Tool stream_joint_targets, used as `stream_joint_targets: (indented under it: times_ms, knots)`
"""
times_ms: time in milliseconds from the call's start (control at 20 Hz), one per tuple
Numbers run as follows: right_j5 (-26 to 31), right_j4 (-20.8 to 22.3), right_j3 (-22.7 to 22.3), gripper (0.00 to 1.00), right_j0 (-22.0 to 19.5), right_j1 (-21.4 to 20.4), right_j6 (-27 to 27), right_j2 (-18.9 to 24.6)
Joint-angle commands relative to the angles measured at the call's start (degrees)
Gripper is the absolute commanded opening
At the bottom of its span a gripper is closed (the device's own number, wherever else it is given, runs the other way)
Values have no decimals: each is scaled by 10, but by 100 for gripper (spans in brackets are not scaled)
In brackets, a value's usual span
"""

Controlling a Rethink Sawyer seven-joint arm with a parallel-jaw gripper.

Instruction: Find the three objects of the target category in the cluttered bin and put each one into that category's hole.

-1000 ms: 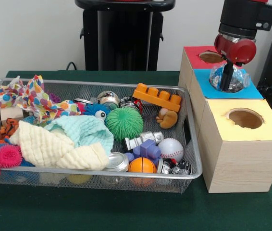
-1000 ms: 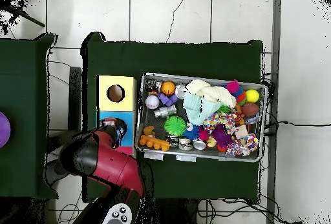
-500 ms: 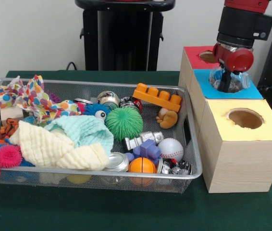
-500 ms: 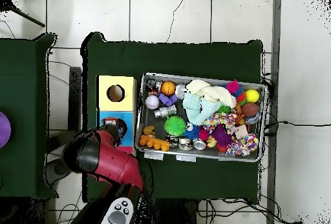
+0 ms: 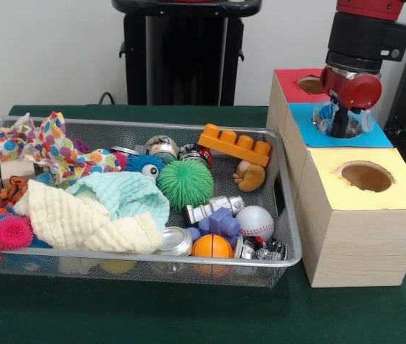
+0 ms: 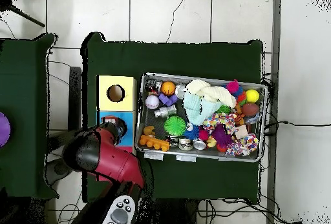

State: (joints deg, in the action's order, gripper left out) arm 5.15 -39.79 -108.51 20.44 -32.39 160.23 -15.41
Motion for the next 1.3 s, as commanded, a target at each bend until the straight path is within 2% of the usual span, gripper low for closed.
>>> stream_joint_targets:
  times_ms: [50, 200, 350, 600, 800, 1050, 1300]
  knots:
    - [-36, -18, -8, 0, -25, 46, 106, 70]
    - [-13, -23, -1, 0, -12, 44, 103, 52]
    - [41, -20, 6, 0, 9, 29, 97, 11]
    - [209, 26, 46, 0, 55, -20, 109, -99]
    - [323, 66, 85, 0, 70, -50, 116, -154]
    - [414, 96, 125, 0, 76, -66, 119, -187]
    - [444, 107, 142, 0, 70, -71, 111, -195]
